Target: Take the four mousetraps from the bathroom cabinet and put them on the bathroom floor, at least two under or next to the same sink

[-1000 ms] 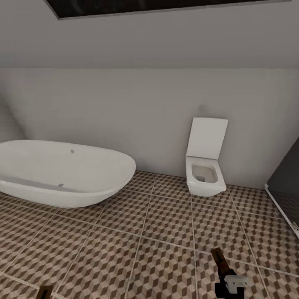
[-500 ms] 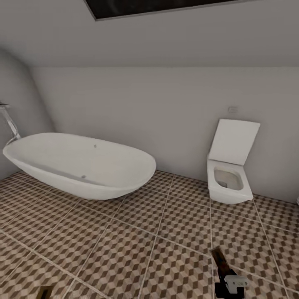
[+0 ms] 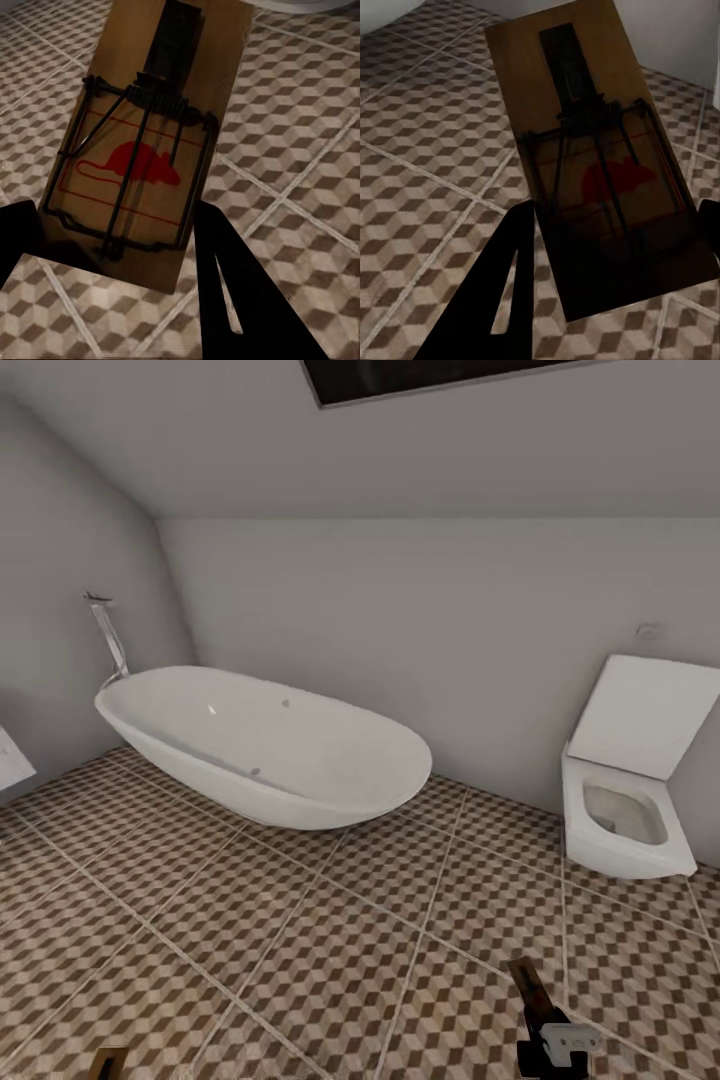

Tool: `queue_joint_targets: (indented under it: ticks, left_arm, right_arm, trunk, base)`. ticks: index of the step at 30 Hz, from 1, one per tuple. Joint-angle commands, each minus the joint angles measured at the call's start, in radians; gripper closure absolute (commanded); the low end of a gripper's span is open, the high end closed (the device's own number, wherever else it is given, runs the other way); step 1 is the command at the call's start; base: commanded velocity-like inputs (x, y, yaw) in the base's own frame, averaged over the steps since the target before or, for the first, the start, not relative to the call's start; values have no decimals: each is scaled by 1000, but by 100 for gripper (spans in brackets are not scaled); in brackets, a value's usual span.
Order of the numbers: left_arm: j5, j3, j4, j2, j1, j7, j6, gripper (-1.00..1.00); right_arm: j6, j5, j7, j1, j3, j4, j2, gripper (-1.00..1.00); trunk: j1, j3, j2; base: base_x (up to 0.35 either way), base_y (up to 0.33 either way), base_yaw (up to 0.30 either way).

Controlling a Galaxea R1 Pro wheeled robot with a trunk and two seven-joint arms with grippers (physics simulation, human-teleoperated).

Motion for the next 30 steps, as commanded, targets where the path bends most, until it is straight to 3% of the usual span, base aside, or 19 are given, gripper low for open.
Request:
queue_joint_targets:
  ticks: [1,30]
  left_arm:
    - [-8,-7,2,-1,-1,16,-1,100]
    - [-8,-7,2,-1,-1,16,-1,100]
  right_arm:
    - [-2,-9,0,0,8,-1,0,100]
    - [-2,-9,0,0,8,-1,0,100]
  trunk:
    - [0,-1,0]
    - [0,-13,0]
  base:
    - [0,47,274]
    - [0,3,268]
